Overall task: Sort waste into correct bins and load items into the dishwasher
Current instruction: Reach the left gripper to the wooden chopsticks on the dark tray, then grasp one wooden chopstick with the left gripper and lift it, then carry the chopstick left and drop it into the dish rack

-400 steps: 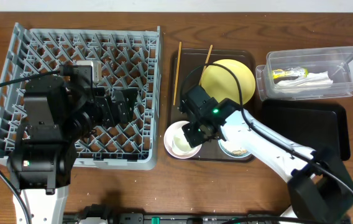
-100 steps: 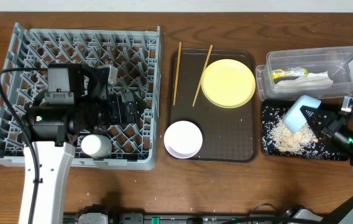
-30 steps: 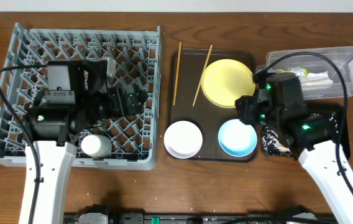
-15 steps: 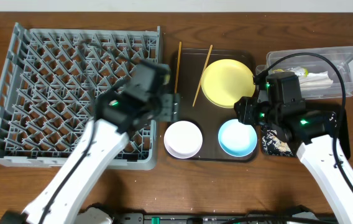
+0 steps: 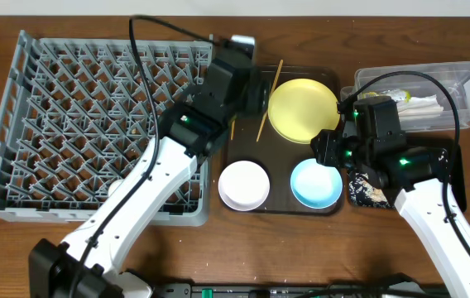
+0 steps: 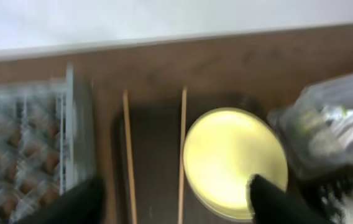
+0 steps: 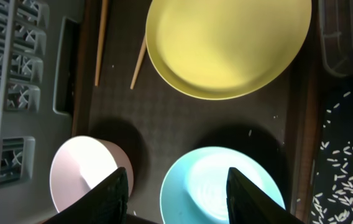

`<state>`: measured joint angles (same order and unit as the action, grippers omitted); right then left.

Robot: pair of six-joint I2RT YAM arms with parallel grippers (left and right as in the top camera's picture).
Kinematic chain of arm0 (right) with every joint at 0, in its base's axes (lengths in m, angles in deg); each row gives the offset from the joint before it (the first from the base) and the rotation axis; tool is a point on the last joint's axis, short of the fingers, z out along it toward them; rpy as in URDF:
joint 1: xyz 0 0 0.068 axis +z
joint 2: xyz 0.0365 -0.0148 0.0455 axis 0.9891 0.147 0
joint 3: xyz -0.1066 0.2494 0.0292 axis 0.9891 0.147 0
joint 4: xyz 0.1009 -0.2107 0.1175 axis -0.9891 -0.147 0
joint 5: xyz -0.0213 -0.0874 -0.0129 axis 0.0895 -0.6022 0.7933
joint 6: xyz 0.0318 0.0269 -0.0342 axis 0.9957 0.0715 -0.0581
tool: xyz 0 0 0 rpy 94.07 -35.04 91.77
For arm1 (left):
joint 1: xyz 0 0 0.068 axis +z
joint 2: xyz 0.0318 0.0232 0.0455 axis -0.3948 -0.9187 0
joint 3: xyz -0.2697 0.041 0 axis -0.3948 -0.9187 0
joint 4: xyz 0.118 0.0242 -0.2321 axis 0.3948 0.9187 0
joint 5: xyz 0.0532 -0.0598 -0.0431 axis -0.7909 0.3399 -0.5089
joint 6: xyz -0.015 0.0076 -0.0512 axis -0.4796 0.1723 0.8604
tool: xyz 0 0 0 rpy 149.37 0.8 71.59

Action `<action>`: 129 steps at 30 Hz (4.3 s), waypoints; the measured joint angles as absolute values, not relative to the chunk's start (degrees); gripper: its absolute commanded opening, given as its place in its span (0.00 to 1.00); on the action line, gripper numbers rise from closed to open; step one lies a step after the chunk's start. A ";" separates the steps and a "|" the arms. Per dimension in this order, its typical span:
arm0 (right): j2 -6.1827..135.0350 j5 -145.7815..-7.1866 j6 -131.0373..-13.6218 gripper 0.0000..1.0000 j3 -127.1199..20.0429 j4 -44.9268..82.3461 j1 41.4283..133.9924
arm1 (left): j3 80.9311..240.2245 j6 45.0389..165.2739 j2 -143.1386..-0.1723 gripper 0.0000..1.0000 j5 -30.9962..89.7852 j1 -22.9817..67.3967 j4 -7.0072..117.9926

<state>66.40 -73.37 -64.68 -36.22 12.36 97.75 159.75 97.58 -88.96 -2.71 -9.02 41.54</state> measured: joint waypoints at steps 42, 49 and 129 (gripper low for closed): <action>70.14 -72.52 -64.66 0.51 -36.22 11.84 97.86 | 169.10 90.11 -125.08 0.41 -6.80 -5.10 41.60; 70.14 -72.52 -64.66 0.51 -36.22 11.79 97.86 | 169.10 90.11 -126.02 0.41 -6.74 -4.69 41.38; 70.14 -72.52 -64.66 0.51 -36.22 11.46 97.86 | 163.57 98.57 -103.49 0.35 -4.88 2.42 70.61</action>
<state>70.14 -72.52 -64.66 -36.22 11.46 97.86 163.57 98.57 -103.49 -4.88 2.42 70.61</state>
